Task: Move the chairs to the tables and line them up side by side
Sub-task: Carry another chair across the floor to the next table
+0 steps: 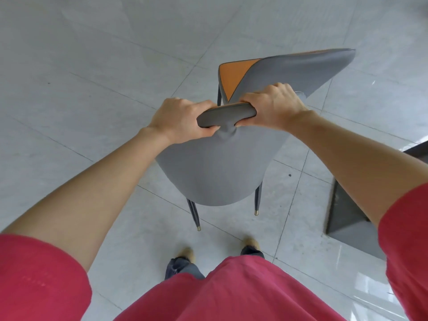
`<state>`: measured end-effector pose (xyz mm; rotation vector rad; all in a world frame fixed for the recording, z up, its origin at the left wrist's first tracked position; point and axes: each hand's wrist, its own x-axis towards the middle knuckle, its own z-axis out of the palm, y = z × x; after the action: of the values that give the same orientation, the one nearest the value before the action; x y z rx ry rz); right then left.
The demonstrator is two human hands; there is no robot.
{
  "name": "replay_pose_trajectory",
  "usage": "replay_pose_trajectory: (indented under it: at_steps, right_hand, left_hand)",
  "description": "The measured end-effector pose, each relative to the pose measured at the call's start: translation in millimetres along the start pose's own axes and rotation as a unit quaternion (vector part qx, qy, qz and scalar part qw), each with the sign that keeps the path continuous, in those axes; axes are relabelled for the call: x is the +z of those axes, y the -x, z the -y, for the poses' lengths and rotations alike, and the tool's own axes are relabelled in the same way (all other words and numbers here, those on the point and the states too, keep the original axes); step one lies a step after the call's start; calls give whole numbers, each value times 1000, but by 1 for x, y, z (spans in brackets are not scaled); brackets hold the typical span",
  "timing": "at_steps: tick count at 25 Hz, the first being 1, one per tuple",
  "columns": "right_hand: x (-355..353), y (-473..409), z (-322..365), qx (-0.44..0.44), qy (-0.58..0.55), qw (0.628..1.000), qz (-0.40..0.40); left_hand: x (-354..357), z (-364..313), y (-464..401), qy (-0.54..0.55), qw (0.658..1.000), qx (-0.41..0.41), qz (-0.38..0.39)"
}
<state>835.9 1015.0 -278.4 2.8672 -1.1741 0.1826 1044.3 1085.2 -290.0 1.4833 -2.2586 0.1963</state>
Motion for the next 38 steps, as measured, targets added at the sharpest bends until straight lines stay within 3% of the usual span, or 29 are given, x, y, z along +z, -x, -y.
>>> replay_pose_trajectory:
  at_steps: [8, 13, 25, 29, 34, 38]
  right_hand:
    - [37, 26, 136, 121, 23, 992, -3]
    - [51, 51, 193, 172, -54, 984, 11]
    - [81, 114, 283, 220, -71, 964, 132]
    - [82, 123, 311, 236, -54, 961, 132]
    - [91, 159, 379, 241, -14, 960, 146]
    - [94, 176, 430, 269, 2, 950, 160]
  left_hand:
    - [-18, 72, 73, 34, 986, 156, 49]
    - [-21, 93, 123, 63, 974, 209, 65]
    - [-16, 85, 231, 134, 957, 241, 92]
    - [-25, 83, 251, 142, 959, 217, 113]
    - [-40, 79, 310, 130, 945, 285, 95]
    - [-53, 80, 347, 130, 940, 294, 114]
